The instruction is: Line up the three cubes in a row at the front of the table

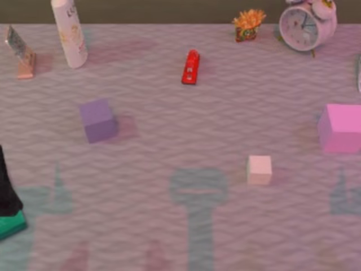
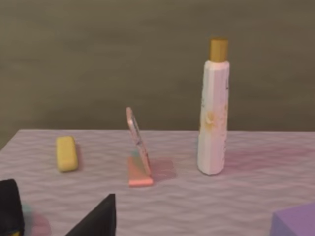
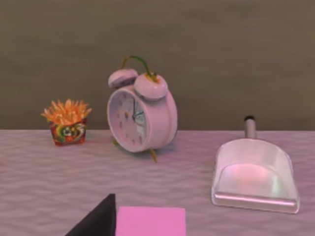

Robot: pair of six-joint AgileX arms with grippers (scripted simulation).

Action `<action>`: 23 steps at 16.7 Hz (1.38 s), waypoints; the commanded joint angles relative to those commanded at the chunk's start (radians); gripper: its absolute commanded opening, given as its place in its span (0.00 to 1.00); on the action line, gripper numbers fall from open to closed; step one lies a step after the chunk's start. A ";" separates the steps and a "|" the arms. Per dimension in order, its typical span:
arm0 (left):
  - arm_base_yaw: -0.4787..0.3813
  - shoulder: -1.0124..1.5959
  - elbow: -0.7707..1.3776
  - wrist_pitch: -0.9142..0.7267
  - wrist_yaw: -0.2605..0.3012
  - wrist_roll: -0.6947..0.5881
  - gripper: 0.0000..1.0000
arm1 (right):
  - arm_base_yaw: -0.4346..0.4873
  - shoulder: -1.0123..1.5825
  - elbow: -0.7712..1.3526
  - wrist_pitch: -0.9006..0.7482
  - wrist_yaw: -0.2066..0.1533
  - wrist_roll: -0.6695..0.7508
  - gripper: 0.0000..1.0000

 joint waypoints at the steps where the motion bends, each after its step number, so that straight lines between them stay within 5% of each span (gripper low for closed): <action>1: 0.000 0.000 0.000 0.000 0.000 0.000 1.00 | 0.000 0.000 0.000 0.000 0.000 0.000 1.00; 9: 0.000 0.000 0.000 0.000 0.000 0.000 1.00 | 0.068 0.264 0.206 -0.142 -0.002 0.075 1.00; 23: 0.000 0.000 0.000 0.000 0.000 0.000 1.00 | 0.359 1.430 1.112 -0.768 0.001 0.403 1.00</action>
